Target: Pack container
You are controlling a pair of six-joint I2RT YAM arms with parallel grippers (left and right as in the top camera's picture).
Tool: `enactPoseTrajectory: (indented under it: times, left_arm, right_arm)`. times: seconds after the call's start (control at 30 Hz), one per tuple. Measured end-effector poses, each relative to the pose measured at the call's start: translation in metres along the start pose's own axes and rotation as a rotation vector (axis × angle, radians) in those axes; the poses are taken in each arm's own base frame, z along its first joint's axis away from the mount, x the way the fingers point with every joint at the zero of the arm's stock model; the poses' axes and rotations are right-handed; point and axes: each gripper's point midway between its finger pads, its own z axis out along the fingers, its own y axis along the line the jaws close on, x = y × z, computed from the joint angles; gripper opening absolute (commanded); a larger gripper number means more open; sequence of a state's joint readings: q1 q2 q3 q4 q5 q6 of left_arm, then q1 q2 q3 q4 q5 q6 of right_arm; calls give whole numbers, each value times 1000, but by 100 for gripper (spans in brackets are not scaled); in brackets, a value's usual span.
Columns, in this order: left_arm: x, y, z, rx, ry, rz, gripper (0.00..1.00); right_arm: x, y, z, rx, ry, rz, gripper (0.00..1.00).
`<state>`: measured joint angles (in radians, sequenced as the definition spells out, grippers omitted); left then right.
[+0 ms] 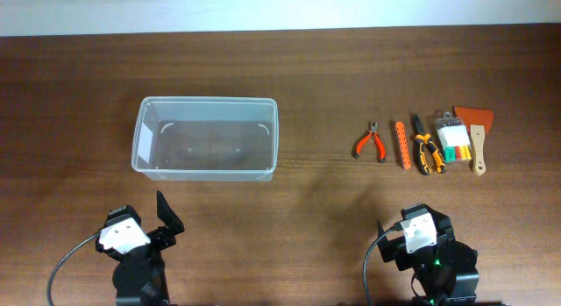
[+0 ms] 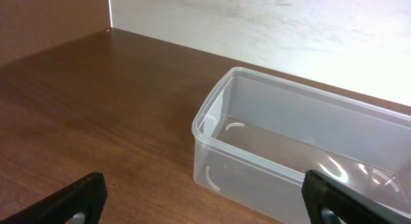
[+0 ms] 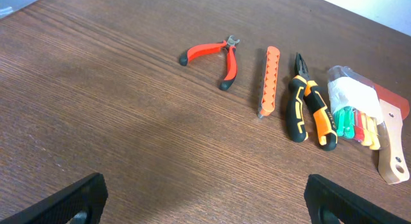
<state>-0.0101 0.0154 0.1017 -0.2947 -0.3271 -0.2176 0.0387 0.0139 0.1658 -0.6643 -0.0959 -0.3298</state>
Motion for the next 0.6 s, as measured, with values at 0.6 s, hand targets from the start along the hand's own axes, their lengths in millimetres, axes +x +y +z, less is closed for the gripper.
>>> enactPoseTrajectory:
  times: [0.6]
  left_arm:
    - [0, 0, 0, 0, -1, 0, 99]
  right_arm:
    - [15, 16, -2, -84, 59, 7, 99]
